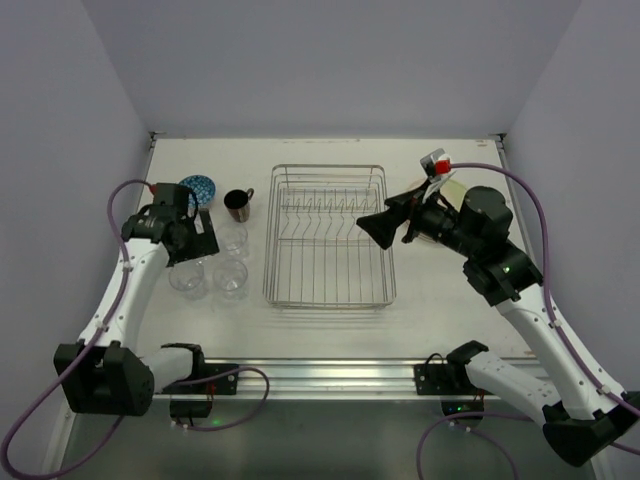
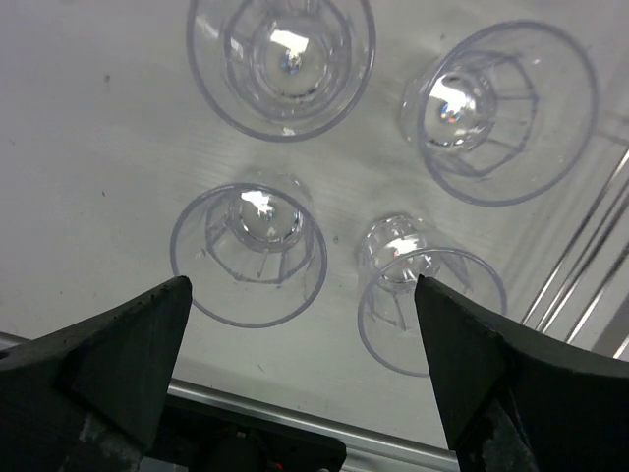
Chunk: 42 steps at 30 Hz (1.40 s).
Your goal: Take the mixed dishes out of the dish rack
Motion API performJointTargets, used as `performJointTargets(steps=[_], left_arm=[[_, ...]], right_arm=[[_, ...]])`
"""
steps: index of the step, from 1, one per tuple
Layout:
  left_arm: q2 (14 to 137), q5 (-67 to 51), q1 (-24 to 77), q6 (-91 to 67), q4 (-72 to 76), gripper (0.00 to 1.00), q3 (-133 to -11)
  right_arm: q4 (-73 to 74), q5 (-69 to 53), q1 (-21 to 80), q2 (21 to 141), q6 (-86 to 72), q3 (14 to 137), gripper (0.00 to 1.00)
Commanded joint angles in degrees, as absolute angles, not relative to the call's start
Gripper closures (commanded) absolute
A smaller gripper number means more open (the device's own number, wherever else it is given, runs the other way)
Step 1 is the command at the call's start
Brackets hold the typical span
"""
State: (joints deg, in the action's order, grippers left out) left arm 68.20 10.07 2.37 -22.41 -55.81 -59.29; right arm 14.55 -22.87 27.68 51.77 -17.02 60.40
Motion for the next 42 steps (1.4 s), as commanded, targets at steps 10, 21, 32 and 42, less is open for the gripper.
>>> performJointTargets(steps=[10, 21, 32, 42], left_arm=[[48.2, 14.9, 2.3, -17.3, -50.4, 0.00, -66.0], [37.6, 3.7, 2.7, -14.4, -43.7, 0.00, -66.3], [22.4, 11.9, 8.7, -14.4, -43.9, 0.00, -61.8], [12.8, 16.8, 11.5, -13.9, -41.6, 0.00, -54.3]], right_arm=[[28.3, -1.6, 27.6, 50.5, -19.3, 68.7, 0.01], [41.9, 15.5, 27.6, 42.5, -19.2, 71.9, 0.01], [49.2, 23.6, 27.6, 27.0, -19.2, 66.9, 0.01], [52.3, 25.9, 27.5, 15.4, -17.8, 61.5, 0.01]])
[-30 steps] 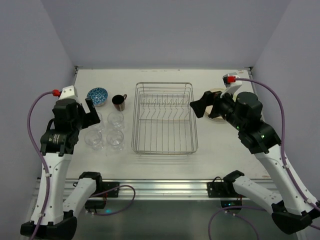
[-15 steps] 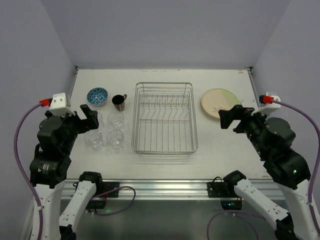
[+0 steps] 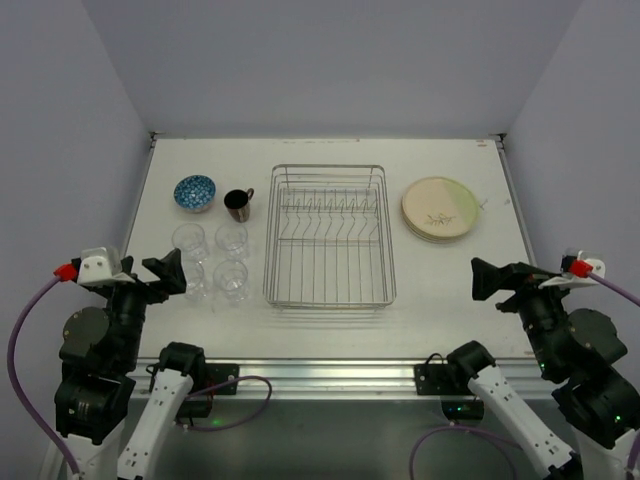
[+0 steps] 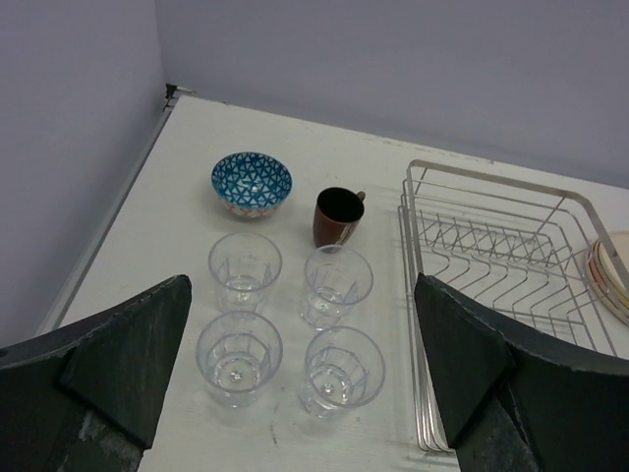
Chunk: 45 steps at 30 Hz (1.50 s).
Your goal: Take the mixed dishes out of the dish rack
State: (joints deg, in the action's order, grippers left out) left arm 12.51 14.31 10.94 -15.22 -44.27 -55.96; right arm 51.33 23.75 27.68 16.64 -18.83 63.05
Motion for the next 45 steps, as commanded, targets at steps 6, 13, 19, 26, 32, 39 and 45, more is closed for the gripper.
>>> performJointTargets(steps=[6, 13, 19, 26, 32, 39, 45], left_arm=[[12.5, 17.5, 11.5, -13.3, -39.9, 0.00, -53.6], [13.1, 15.8, 11.5, -12.3, -39.6, 0.00, -53.6], [13.8, 19.9, 11.6, -11.3, -41.0, 0.00, -54.0], [14.2, 19.6, 11.9, -10.0, -39.6, 0.00, -53.1], [14.1, 18.4, 11.9, -9.8, -38.7, 0.00, -52.5], [14.3, 18.5, 12.0, -9.6, -37.7, 0.00, -51.6], [14.8, 17.7, 12.0, -9.5, -36.8, 0.00, -51.2]], right_arm=[[48.4, 25.2, 27.6, 10.3, -17.0, 55.6, 0.01], [44.0, 27.7, 27.6, 9.1, -17.1, 51.2, 0.01], [44.0, 29.9, 27.6, 10.3, -18.4, 50.1, 0.01], [43.8, 30.5, 27.6, 9.8, -18.9, 49.4, 0.01], [43.5, 30.3, 27.6, 10.1, -18.7, 49.6, 0.01], [43.3, 30.3, 27.6, 10.5, -18.3, 49.9, 0.01], [43.6, 30.1, 27.6, 11.2, -18.2, 50.2, 0.01]])
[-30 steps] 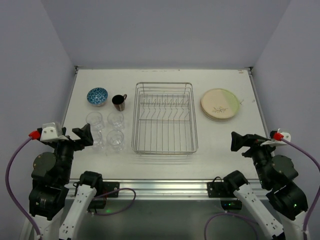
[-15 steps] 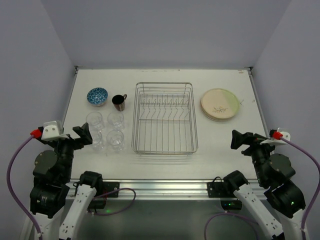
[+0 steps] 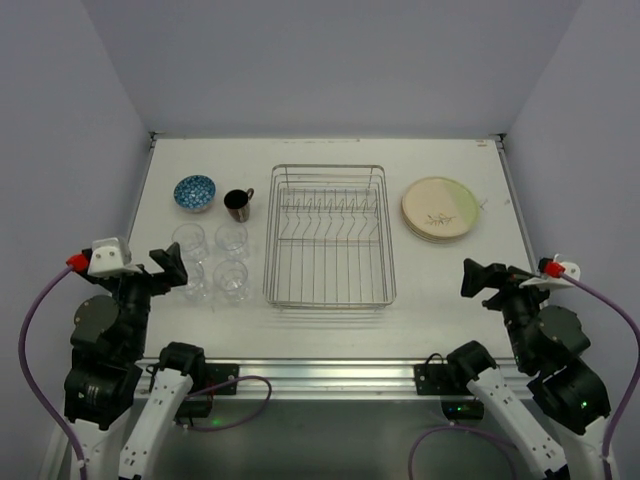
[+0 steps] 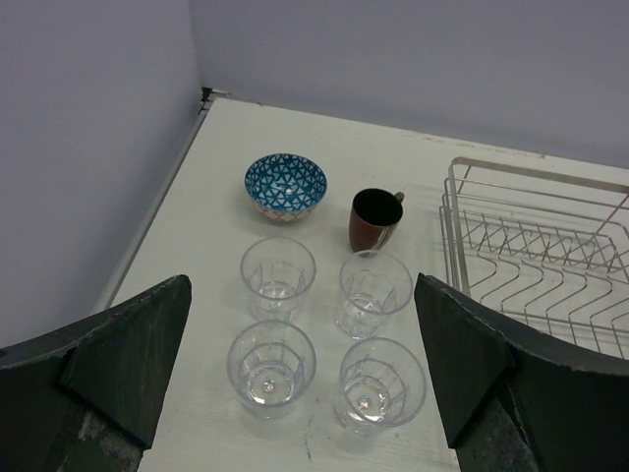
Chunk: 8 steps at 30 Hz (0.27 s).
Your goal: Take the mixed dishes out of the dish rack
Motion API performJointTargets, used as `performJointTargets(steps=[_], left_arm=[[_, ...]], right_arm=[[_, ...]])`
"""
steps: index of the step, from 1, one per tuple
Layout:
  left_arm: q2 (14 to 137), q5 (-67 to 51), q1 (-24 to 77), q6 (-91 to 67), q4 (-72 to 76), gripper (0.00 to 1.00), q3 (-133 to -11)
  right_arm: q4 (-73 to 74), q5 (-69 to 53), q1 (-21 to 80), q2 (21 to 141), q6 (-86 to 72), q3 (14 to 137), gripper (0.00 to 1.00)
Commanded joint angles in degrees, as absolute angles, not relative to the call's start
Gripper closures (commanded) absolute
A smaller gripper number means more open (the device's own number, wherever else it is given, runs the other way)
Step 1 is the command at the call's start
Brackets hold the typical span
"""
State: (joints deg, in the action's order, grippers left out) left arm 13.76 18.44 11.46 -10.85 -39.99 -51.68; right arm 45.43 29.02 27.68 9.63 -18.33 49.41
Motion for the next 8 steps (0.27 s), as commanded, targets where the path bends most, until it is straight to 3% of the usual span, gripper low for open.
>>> performJointTargets(steps=[1, 8], left_arm=[[14.8, 17.5, 12.0, -9.4, -36.7, 0.00, -51.0], [14.8, 16.9, 12.0, -9.0, -36.2, 0.00, -50.8]], right_arm=[[43.5, 30.1, 27.6, 11.2, -18.2, 50.2, 0.01], [44.1, 29.9, 27.5, 12.5, -18.5, 51.2, 0.01]])
